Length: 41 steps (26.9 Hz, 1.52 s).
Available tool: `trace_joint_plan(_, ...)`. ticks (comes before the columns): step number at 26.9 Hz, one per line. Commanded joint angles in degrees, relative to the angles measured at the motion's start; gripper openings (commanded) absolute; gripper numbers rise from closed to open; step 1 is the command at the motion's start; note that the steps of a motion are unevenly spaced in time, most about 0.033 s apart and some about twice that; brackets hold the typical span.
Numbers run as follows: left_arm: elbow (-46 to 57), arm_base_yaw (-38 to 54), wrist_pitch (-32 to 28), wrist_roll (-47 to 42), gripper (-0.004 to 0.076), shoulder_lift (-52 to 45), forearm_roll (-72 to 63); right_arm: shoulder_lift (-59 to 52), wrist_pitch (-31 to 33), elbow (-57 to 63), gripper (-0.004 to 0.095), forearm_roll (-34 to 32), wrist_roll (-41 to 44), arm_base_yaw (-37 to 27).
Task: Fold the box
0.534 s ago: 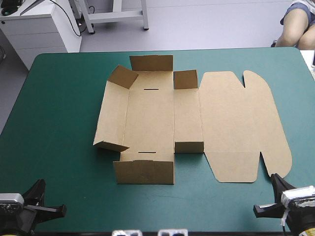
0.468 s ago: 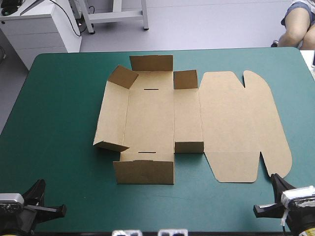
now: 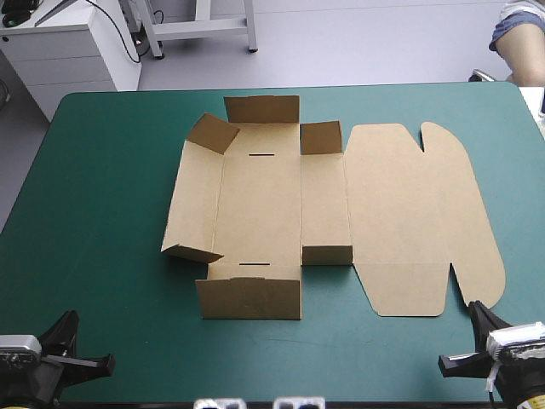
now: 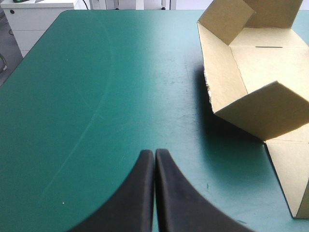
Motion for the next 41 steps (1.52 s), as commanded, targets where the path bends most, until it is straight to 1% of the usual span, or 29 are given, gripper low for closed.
trace_joint_plan(1, -1.44, -0.11, -6.91, -0.29, -0.0008, -0.31, -0.06, -0.11, -4.26, -1.88, -0.0001, 0.3, -0.18, 0.32)
trace_joint_plan(4, -2.34, -0.11, -10.1, -0.29, -0.0008, 1.51, 0.11, -0.11, -4.26, -1.88, -0.0001, 0.3, -0.18, 0.32)
trace_joint_plan(6, -3.83, -0.11, -10.51, -0.19, -0.0008, 4.49, 0.56, -0.11, -4.26, -1.88, -0.0001, 0.3, -0.18, 0.32)
trace_joint_plan(13, -11.88, -0.11, -6.59, 0.38, -0.0008, 24.1, 0.94, -0.11, -4.26, -1.88, -0.0001, 0.3, -0.18, 0.32)
trace_joint_plan(15, -14.21, -0.11, -6.46, 0.53, -0.0008, 30.28, 1.66, -0.11, -4.26, -1.88, -0.0001, 0.3, -0.18, 0.32)
trace_joint_plan(21, -21.63, -0.11, -5.46, 0.53, -0.0004, 43.62, 2.43, -0.11, -4.26, -1.88, -0.0001, 0.3, -0.18, 0.32)
trace_joint_plan(24, -26.01, -0.11, -1.13, 1.02, 0.0019, 49.74, 1.2, -0.11, -4.26, -1.88, 0.0, 0.3, -0.18, 0.32)
trace_joint_plan(27, -30.8, -0.11, 3.63, 7.91, 0.002, 55.51, -3.48, -0.11, -4.26, -1.88, -0.0001, 0.3, -0.18, 0.32)
trace_joint_plan(28, -32.04, -0.11, 4.55, 8.65, 0.002, 57.07, -5.31, -0.11, -4.26, -1.88, -0.0001, 0.3, -0.18, 0.32)
trace_joint_plan(33, -39.17, 0.12, 5.05, 13.92, 0.002, 66.11, -13.71, -0.11, -4.26, -1.88, -0.0001, 0.3, -0.18, 0.32)
trace_joint_plan(34, -42.1, 2.09, 6.17, 16.18, 0.002, 69.95, -18.31, -0.11, -4.26, -1.88, -0.0001, 0.3, -0.18, 0.32)
trace_joint_plan(35, -43.51, 3.78, 7.35, 17.58, 0.002, 71.57, -20.79, -0.11, -4.26, -1.88, 0.0, 0.3, -0.18, 0.32)
trace_joint_plan(37, -46.84, 9.8, 13.85, 23.99, 0.002, 77.58, -32.09, -0.11, -4.26, -1.88, -0.0001, 0.3, -0.18, 0.32)
trace_joint_plan(38, -48.22, 14.18, 19.02, 26.86, 0.0017, 81.48, -39.64, -0.11, -4.26, -1.88, -0.0001, 0.3, -0.18, 0.32)
trace_joint_plan(40, -49.1, 18.98, 22.56, 26.92, 0.0014, 86.05, -45.55, -0.11, -4.26, -1.88, -0.0001, 0.3, -0.18, 0.32)
trace_joint_plan(41, -49.1, 20.59, 22.98, 26.92, 0.0014, 87.5, -46.66, -0.11, -4.26, -1.88, -0.0001, 0.3, -0.18, 0.32)
